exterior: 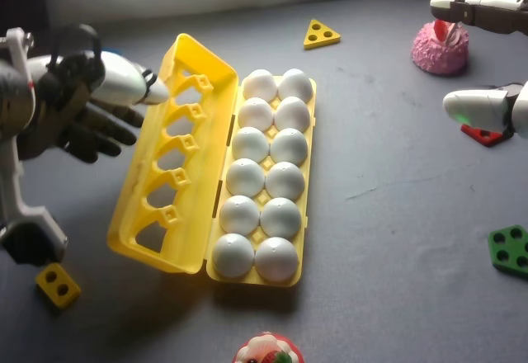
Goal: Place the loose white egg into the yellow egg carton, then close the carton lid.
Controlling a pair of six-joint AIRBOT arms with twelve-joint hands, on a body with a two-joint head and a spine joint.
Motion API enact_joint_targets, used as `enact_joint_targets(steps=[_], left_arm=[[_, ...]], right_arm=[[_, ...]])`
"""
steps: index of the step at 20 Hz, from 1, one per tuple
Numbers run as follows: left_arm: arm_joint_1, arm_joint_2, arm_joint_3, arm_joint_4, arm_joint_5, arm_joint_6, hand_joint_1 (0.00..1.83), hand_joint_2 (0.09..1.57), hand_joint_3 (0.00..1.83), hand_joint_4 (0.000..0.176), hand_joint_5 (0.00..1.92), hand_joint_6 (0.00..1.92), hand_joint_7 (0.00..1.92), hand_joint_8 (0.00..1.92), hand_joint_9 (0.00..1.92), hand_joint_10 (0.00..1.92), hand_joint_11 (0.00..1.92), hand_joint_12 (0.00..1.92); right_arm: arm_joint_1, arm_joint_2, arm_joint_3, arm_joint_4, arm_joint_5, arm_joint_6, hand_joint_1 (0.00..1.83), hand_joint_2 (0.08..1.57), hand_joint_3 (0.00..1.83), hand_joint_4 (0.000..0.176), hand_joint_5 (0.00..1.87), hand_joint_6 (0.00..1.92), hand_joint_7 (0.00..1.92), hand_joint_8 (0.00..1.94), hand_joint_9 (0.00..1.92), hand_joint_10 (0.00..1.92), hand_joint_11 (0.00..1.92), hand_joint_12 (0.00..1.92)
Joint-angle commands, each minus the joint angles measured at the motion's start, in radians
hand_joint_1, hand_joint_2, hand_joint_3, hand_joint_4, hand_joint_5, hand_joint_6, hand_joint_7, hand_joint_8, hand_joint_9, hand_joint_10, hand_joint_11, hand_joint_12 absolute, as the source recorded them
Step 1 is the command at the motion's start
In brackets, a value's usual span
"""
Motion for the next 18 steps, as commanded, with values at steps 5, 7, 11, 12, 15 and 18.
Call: enact_joint_targets(steps=[5, 7, 11, 12, 15, 18], left_arm=[[-0.104, -0.014, -0.013, 0.041, -0.007, 0.049, 0.27, 1.32, 0.00, 0.009, 0.54, 0.03, 0.59, 0.03, 0.50, 0.10, 0.00, 1.35], [-0.119, -0.019, -0.032, 0.026, -0.012, 0.049, 0.30, 1.32, 0.00, 0.003, 0.54, 0.03, 0.58, 0.03, 0.49, 0.10, 0.00, 1.33], [-0.133, -0.020, -0.082, 0.007, -0.038, 0.044, 0.27, 1.32, 0.00, 0.015, 0.53, 0.02, 0.58, 0.02, 0.49, 0.12, 0.00, 1.34], [-0.133, -0.020, -0.093, 0.005, -0.038, 0.044, 0.28, 1.32, 0.00, 0.014, 0.54, 0.02, 0.58, 0.03, 0.49, 0.13, 0.00, 1.35], [-0.143, -0.020, -0.114, 0.004, -0.039, 0.044, 0.30, 1.32, 0.00, 0.006, 0.56, 0.03, 0.59, 0.03, 0.49, 0.15, 0.00, 1.36], [-0.161, -0.020, -0.132, 0.004, -0.039, 0.063, 0.29, 1.32, 0.00, 0.007, 0.56, 0.03, 0.60, 0.03, 0.49, 0.15, 0.00, 1.36]], right_arm=[[0.004, 0.003, -0.003, -0.023, 0.124, 0.005, 0.33, 1.15, 0.00, 0.000, 0.29, 0.01, 0.33, 0.00, 0.31, 0.00, 0.00, 1.03], [0.003, 0.003, -0.003, -0.024, 0.125, 0.005, 0.35, 1.14, 0.00, 0.000, 0.31, 0.01, 0.34, 0.01, 0.31, 0.00, 0.00, 1.05], [0.002, 0.002, -0.003, -0.024, 0.130, 0.005, 0.35, 1.14, 0.00, 0.000, 0.31, 0.00, 0.34, 0.00, 0.30, 0.00, 0.00, 1.03], [0.002, 0.002, -0.003, -0.024, 0.131, 0.005, 0.34, 1.14, 0.00, 0.000, 0.31, 0.00, 0.34, 0.00, 0.30, 0.00, 0.00, 1.03], [0.001, 0.002, -0.003, -0.024, 0.135, 0.004, 0.31, 1.14, 0.00, 0.000, 0.29, 0.00, 0.35, 0.00, 0.31, 0.00, 0.00, 1.05], [0.000, 0.002, -0.003, -0.024, 0.137, 0.004, 0.27, 1.15, 0.00, 0.000, 0.31, 0.00, 0.31, 0.00, 0.27, 0.00, 0.00, 0.98]])
